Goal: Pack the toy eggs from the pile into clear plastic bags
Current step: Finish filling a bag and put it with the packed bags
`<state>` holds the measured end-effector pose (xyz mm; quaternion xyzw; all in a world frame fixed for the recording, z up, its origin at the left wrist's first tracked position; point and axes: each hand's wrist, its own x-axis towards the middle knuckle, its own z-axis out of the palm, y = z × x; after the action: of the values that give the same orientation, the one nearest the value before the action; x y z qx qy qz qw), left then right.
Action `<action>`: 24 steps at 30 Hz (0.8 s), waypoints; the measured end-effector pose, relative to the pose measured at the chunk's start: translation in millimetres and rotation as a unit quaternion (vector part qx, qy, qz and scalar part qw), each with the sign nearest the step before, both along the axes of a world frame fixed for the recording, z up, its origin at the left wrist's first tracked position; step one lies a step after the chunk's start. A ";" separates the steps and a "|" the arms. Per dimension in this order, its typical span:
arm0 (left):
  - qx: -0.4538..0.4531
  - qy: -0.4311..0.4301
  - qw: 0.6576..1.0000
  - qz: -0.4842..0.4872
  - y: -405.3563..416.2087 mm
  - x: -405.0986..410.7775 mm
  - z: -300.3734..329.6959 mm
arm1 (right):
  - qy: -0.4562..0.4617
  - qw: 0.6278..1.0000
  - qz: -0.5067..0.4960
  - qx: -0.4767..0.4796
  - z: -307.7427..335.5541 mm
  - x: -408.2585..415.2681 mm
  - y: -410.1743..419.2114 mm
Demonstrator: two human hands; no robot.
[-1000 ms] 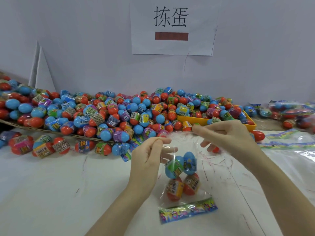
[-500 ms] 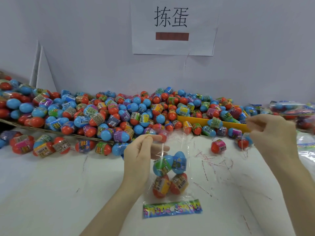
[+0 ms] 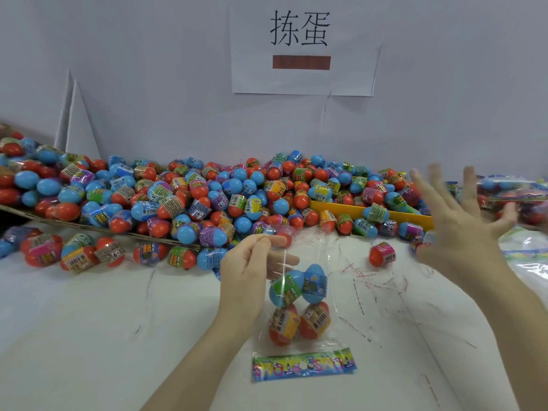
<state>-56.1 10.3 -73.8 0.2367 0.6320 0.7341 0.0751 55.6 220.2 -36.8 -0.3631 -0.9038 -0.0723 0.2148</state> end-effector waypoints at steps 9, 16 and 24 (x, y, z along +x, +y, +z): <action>0.001 -0.001 1.000 -0.007 0.0 1.1 0.4 | 0.416 0.718 0.162 -0.534 9.2 8.1 6.8; 0.000 -0.004 1.000 -0.005 0.5 1.7 1.1 | 0.518 0.632 0.168 -0.552 14.3 -7.0 -14.3; 0.011 -0.023 0.999 -0.022 -1.0 2.5 2.3 | 0.416 0.730 0.268 -0.472 17.1 -23.8 -35.2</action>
<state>-53.6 9.3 -71.5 0.2344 0.6168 0.7443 0.1029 31.8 185.0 -19.7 -0.1546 -0.7017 0.5821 0.3807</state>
